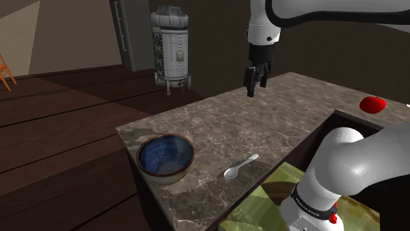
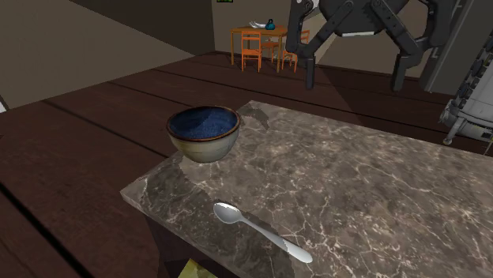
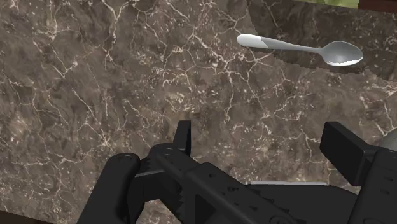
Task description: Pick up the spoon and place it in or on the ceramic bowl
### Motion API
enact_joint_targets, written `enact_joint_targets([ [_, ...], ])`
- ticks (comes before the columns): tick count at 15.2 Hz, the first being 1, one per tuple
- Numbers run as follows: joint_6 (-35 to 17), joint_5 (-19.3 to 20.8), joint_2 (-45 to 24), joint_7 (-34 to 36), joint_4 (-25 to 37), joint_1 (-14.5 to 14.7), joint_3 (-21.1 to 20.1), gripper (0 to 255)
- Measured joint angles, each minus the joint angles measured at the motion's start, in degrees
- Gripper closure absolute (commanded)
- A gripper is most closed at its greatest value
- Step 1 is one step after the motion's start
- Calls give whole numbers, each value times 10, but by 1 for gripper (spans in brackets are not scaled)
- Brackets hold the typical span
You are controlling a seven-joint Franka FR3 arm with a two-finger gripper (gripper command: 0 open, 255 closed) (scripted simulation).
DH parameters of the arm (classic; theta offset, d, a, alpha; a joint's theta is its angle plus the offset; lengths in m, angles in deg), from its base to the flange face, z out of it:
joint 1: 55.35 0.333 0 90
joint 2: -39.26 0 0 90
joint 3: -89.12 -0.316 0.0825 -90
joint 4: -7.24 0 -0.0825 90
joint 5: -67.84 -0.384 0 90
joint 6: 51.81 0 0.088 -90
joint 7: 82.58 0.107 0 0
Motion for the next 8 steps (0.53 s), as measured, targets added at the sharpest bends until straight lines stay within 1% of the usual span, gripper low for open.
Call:
enact_joint_targets([
  [1, 0, 0, 0, 0, 0, 0, 0, 0],
  [2, -8, -3, 8, 5, -13, 1, -2, 0],
  [5, -45, -21, 42, 34, -70, 7, -19, 0],
  [8, -93, -48, 74, 76, -133, 18, -48, 0],
])
